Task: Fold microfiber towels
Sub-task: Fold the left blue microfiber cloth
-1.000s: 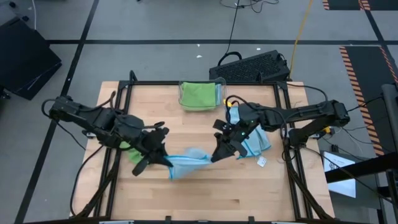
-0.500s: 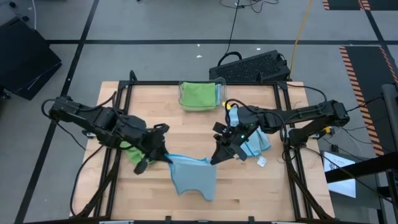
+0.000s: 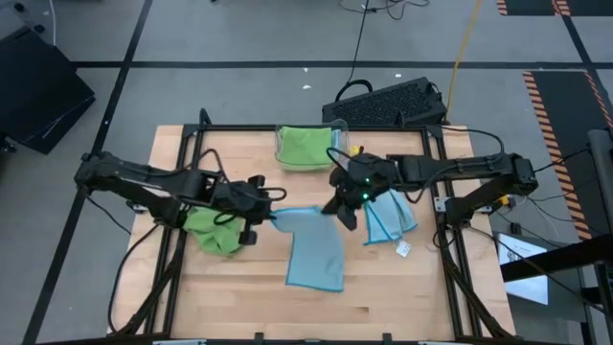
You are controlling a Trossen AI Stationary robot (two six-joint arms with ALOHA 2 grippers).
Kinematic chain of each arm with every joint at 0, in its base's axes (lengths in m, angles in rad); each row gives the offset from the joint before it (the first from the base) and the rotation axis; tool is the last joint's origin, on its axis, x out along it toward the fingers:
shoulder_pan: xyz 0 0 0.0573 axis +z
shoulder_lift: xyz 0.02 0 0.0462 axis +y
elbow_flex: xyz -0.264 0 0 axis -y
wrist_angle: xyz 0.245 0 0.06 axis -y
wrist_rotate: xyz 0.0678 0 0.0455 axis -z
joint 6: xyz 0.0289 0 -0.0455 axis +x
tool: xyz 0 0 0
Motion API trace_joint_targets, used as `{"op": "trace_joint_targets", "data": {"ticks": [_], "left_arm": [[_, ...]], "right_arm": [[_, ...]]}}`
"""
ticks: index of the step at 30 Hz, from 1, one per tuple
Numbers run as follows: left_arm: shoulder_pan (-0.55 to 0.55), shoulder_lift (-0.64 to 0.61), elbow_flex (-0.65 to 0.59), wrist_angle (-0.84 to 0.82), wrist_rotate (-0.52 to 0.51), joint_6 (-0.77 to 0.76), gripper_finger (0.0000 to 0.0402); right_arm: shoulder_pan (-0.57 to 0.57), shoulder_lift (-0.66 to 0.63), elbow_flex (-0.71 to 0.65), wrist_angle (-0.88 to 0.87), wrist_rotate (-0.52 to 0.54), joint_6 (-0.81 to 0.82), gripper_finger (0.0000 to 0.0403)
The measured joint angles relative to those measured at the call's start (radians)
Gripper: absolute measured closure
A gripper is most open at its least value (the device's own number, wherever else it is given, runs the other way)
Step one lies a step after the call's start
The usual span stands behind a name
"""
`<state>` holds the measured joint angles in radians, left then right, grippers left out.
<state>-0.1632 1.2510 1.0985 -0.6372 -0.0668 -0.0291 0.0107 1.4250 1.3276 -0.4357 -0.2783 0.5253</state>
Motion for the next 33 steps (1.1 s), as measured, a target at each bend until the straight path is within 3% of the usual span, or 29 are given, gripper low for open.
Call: {"op": "trace_joint_targets", "data": {"ticks": [3,9,13,21,25,33], "left_arm": [[0.046,0.000,-0.079,0.099,-0.054,0.001,0.0391],[0.149,0.000,-0.172,0.263,-0.147,0.006,0.0391],[0.216,0.020,-0.224,0.355,-0.133,-0.008,0.0394],[0.275,0.068,-0.226,0.361,-0.074,0.015,0.0396],[0.306,0.105,-0.226,0.377,-0.044,0.013,0.0388],[0.323,0.190,-0.226,0.410,-0.012,0.030,0.0396]], "right_arm": [[-0.044,0.000,-0.031,-0.030,0.075,-0.076,0.0399],[-0.140,0.000,-0.197,0.075,0.089,-0.115,0.0399],[-0.207,0.000,-0.311,0.217,0.027,-0.137,0.0399],[-0.304,0.000,-0.511,0.483,-0.113,-0.146,0.0399],[-0.318,0.000,-0.585,0.634,-0.119,-0.145,0.0399],[-0.339,-0.001,-0.601,0.634,-0.111,-0.174,0.0399]]}}
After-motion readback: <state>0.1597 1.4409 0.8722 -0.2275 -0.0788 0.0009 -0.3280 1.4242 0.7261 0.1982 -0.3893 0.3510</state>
